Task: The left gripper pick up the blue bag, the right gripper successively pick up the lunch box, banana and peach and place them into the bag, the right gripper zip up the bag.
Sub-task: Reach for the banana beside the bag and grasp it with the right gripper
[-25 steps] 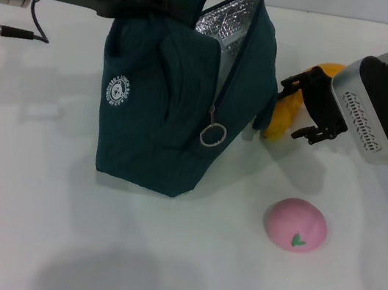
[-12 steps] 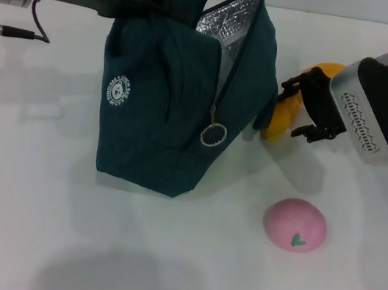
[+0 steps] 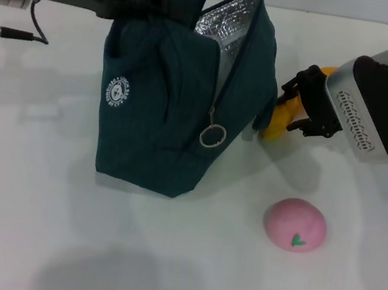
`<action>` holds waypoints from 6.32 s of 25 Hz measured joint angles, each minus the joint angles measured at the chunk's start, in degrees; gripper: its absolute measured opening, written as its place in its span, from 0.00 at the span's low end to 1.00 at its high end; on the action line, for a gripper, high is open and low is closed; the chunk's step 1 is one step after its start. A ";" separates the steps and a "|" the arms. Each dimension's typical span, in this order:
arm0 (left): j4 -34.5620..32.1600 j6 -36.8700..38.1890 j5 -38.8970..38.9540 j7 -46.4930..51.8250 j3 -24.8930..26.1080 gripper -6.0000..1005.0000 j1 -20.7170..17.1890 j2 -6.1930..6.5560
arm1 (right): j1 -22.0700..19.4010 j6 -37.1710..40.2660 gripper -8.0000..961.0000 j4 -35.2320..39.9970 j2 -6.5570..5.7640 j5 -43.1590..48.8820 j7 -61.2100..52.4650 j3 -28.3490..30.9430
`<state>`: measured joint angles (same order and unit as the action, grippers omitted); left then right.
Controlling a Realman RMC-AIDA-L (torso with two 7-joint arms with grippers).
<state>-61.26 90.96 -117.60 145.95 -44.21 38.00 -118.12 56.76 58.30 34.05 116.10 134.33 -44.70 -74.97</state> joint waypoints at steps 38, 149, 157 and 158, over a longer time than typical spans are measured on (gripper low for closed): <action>0.00 0.00 0.45 0.31 0.46 0.04 -0.05 0.57 | -0.05 -3.70 0.03 11.15 -0.92 10.61 -37.84 5.11; 0.82 6.47 1.01 -5.07 1.77 0.04 -1.06 4.14 | -2.37 14.38 0.59 2.18 -10.86 8.48 -93.35 22.92; 0.82 6.51 1.07 -5.13 1.75 0.04 -1.09 4.08 | -1.92 11.29 0.80 1.94 -9.84 8.50 -92.88 17.98; 0.81 6.51 1.07 -5.22 1.75 0.04 -1.09 4.08 | -1.92 10.82 0.83 1.87 -9.73 8.50 -92.80 17.67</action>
<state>-60.45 97.47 -116.53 140.74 -42.45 36.91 -114.05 54.84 69.11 35.92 106.37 142.83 -137.50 -57.29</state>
